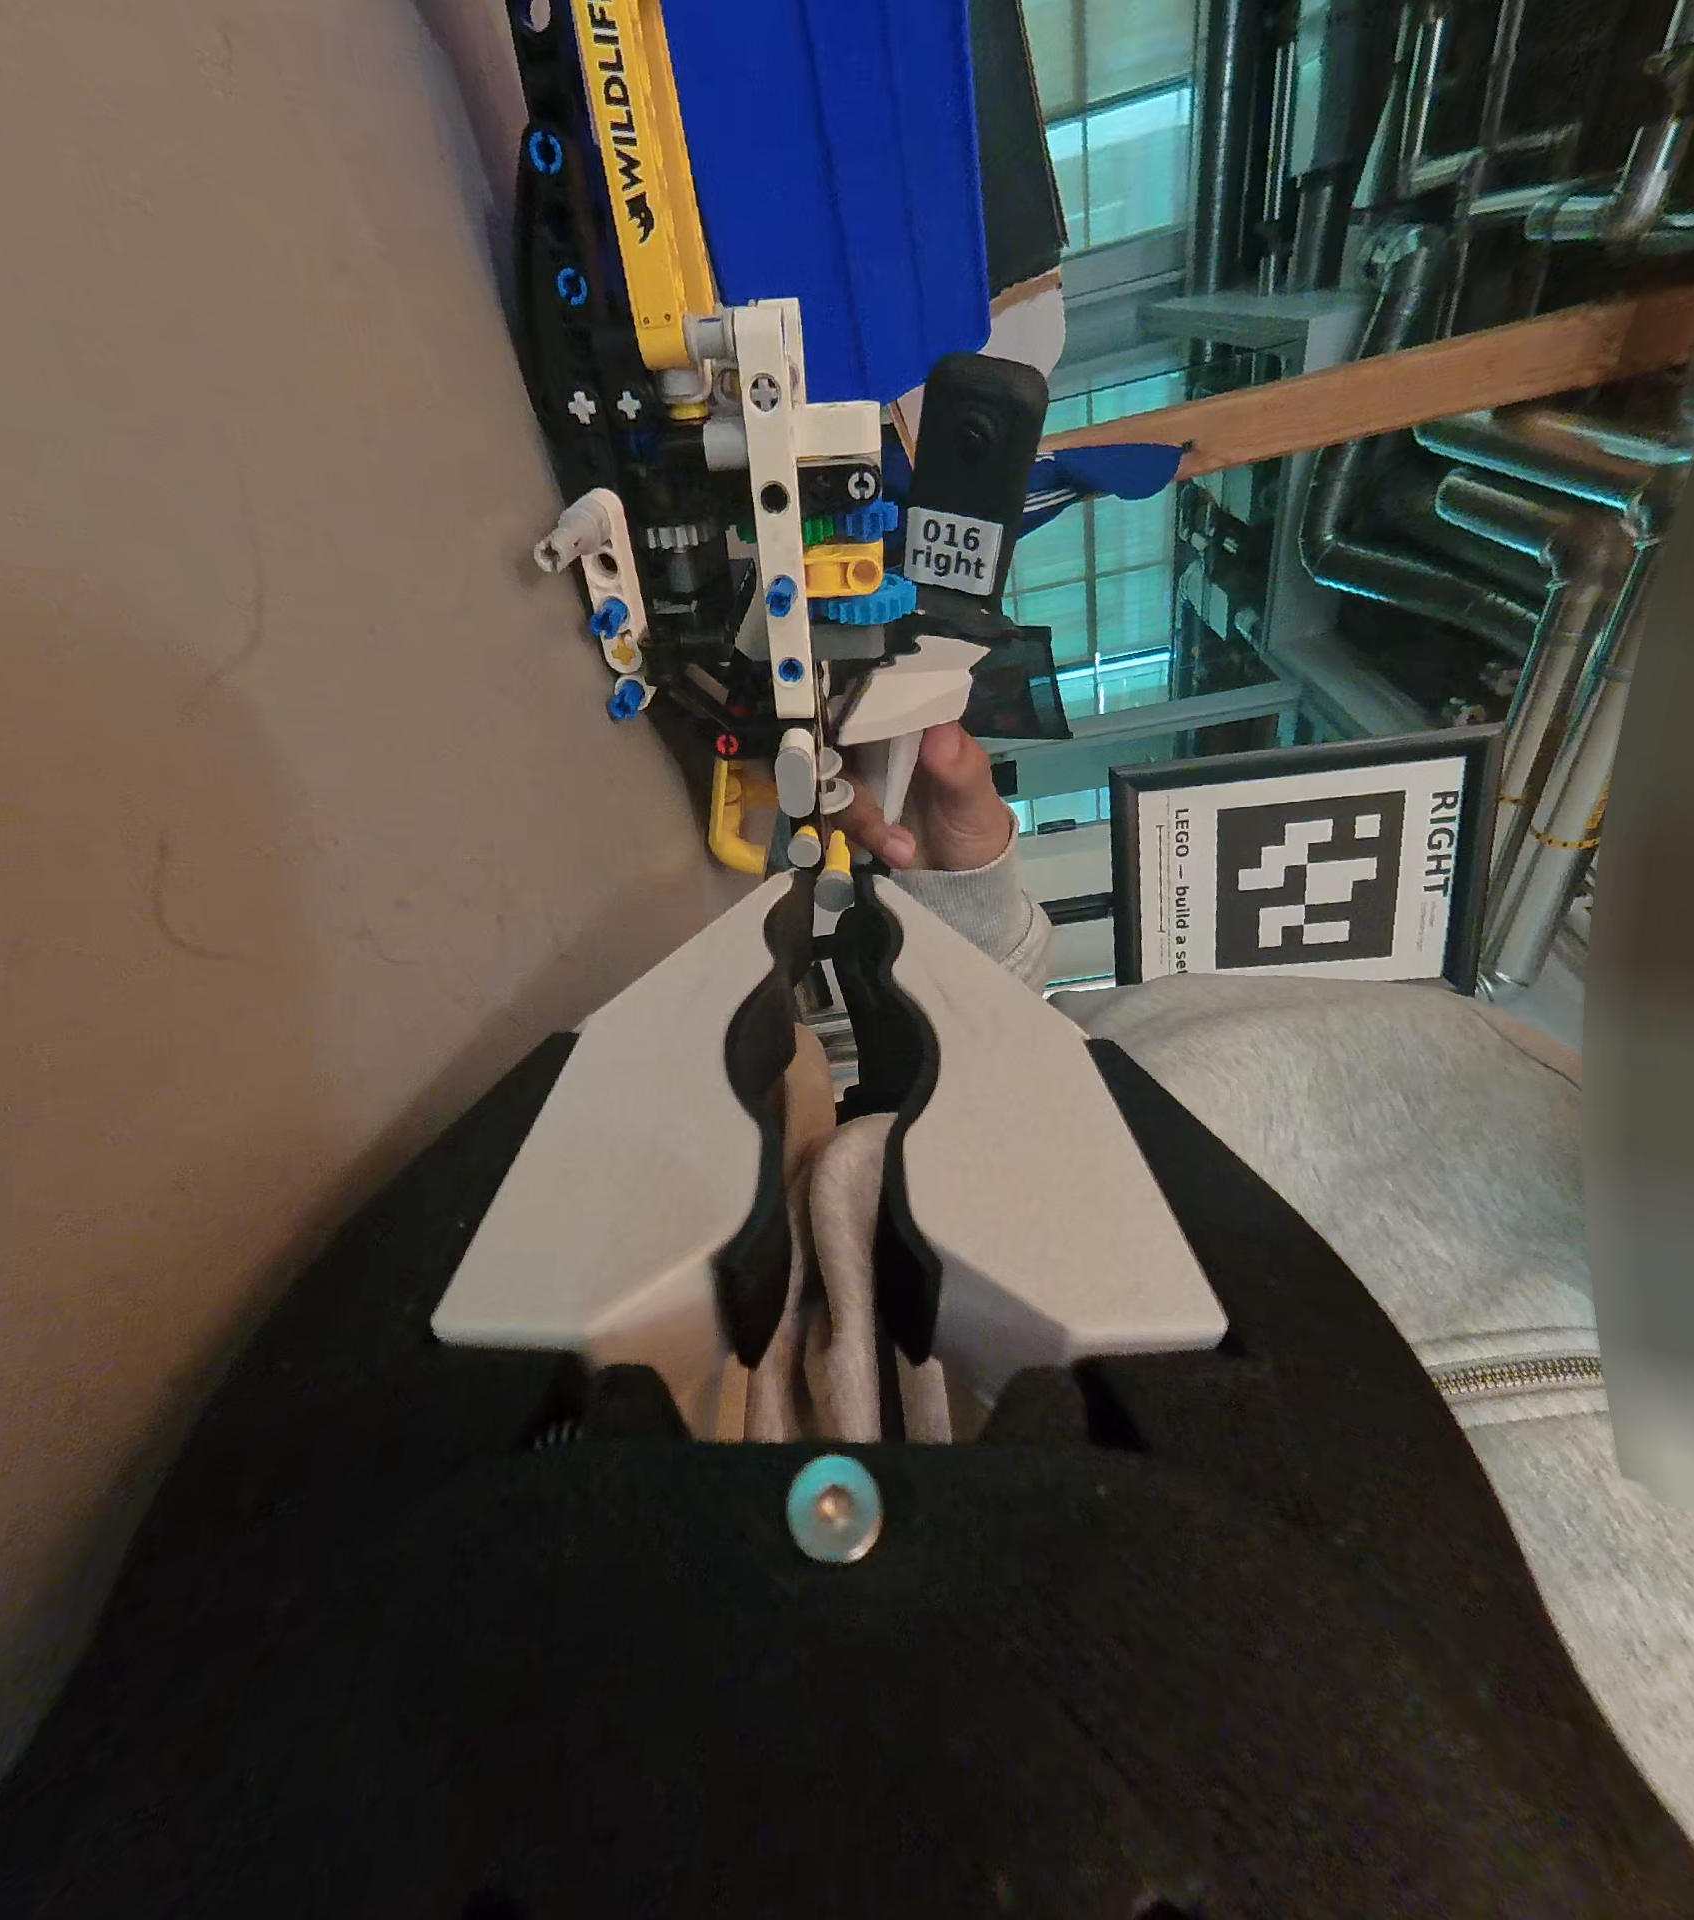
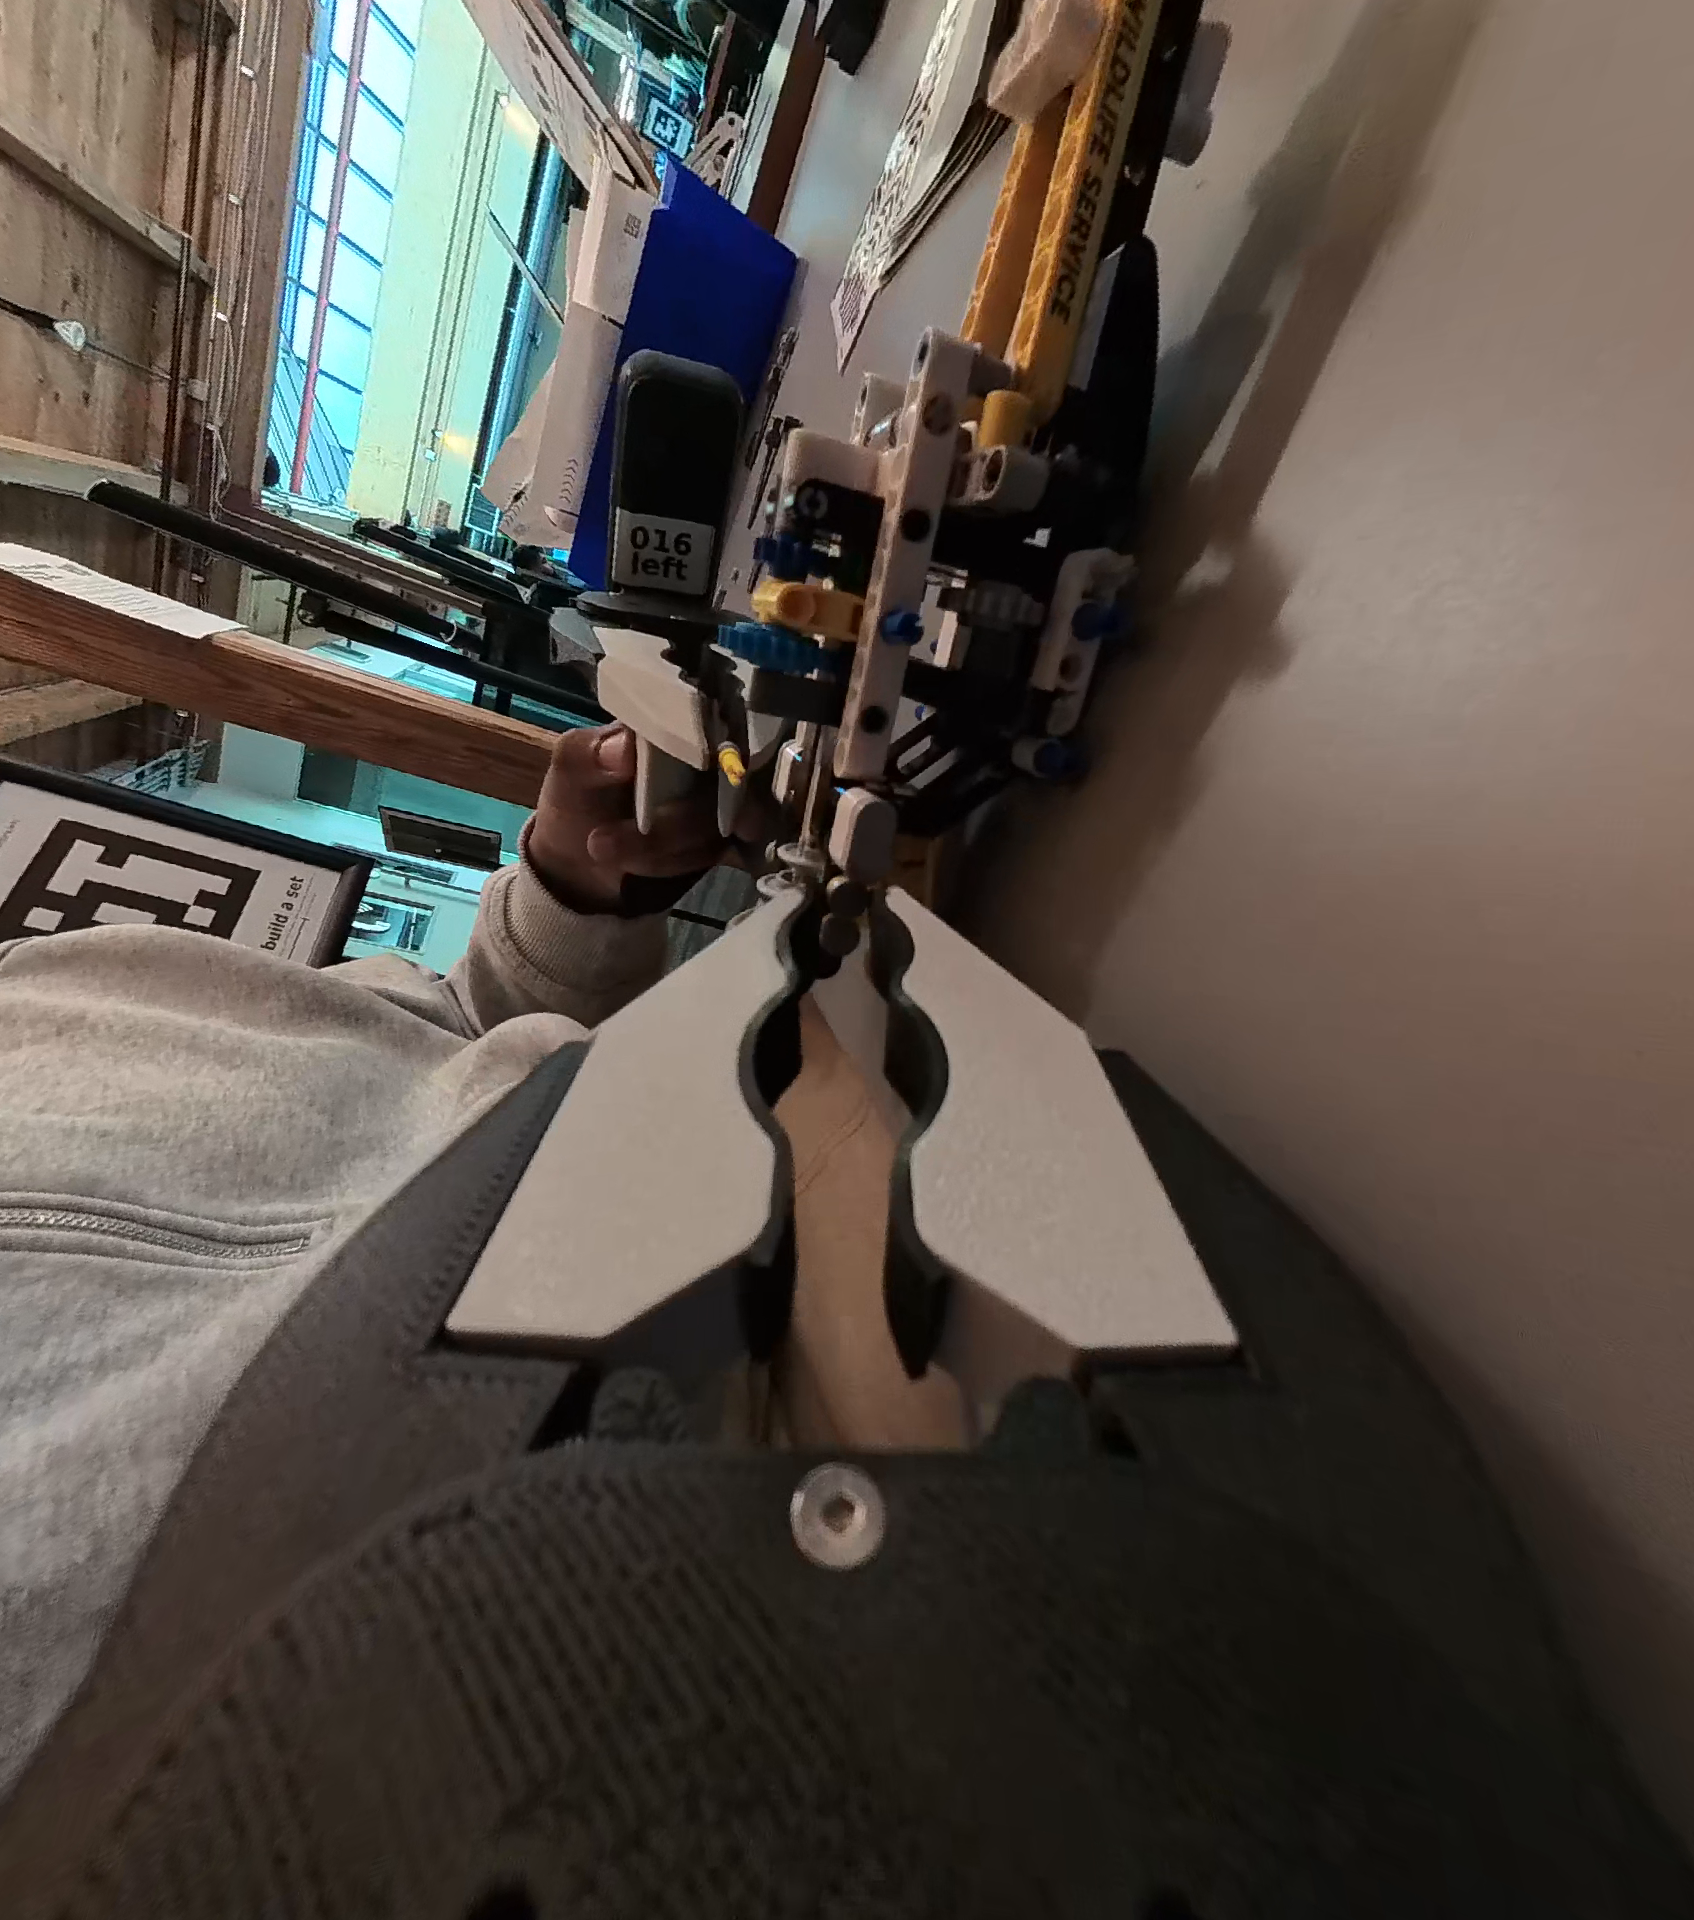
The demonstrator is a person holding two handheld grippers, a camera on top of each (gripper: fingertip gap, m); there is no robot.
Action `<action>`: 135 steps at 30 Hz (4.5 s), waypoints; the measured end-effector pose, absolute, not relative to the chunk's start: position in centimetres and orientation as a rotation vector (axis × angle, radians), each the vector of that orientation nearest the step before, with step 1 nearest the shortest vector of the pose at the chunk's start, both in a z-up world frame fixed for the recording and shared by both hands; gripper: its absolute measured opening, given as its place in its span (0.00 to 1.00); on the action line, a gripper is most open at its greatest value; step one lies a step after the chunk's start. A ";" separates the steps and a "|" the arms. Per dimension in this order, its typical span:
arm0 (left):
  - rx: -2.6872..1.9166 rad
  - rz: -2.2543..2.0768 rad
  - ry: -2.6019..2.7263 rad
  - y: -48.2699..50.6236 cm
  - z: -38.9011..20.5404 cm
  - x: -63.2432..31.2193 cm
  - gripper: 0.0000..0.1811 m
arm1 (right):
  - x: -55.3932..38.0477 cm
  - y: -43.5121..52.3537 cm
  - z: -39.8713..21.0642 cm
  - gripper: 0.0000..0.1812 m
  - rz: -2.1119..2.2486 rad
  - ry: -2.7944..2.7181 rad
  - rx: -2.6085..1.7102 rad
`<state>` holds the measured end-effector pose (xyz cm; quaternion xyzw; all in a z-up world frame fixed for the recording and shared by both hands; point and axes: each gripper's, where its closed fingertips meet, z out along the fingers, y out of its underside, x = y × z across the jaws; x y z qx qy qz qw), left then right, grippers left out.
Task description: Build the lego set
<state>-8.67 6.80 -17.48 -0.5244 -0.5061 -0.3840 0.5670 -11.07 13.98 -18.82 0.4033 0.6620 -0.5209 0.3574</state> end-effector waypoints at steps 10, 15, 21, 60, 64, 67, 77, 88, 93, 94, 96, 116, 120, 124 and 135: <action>-1.236 -0.906 -1.189 6.8 -17.5 -8.6 0.03 | -11.5 14.1 -18.9 0.03 -1.367 1.743 1.050; -1.235 -0.907 -1.188 6.8 -17.5 -8.6 0.03 | -12.3 14.9 -18.9 0.03 -1.405 1.769 1.088; -1.236 -0.907 -1.188 6.8 -17.5 -8.6 0.03 | -13.6 15.9 -18.8 0.03 -1.462 1.771 1.152; -1.242 -0.913 -1.184 6.9 -17.5 -8.5 0.03 | -15.4 16.8 -18.7 0.04 -1.563 1.876 1.223; -1.243 -0.913 -1.184 6.9 -17.5 -8.5 0.03 | -15.2 16.7 -18.7 0.04 -1.559 1.872 1.215; -1.243 -0.913 -1.184 6.9 -17.5 -8.5 0.03 | -15.0 16.6 -18.7 0.03 -1.551 1.867 1.204; -1.244 -0.913 -1.185 6.9 -17.6 -8.5 0.03 | -14.1 15.5 -18.7 0.03 -1.524 1.876 1.145; -1.184 -0.865 -1.248 7.7 -17.8 -8.9 0.03 | -12.6 13.5 -18.7 0.03 -1.495 1.880 1.085; -1.145 -0.853 -1.273 7.4 -17.8 -9.4 0.03 | -12.0 12.9 -18.7 0.03 -1.481 1.873 1.059; -1.144 -0.852 -1.274 7.4 -17.8 -9.4 0.03 | -12.0 12.8 -18.7 0.03 -1.479 1.870 1.055; -1.157 -0.849 -1.275 7.5 -18.0 -9.3 0.03 | -11.9 12.7 -18.7 0.03 -1.476 1.859 1.051; -1.163 -0.843 -1.282 7.6 -18.1 -9.5 0.02 | -11.9 12.3 -18.7 0.05 -1.436 1.693 1.084; -1.158 -0.839 -1.287 7.6 -18.1 -9.6 0.02 | -11.9 12.3 -18.8 0.04 -1.434 1.699 1.087; -1.155 -0.850 -1.291 7.4 -18.1 -9.6 0.03 | -11.9 12.3 -18.8 0.04 -1.436 1.695 1.087; -1.174 -0.827 -1.313 7.4 -18.4 -9.8 0.03 | -12.0 12.3 -18.8 0.04 -1.436 1.687 1.085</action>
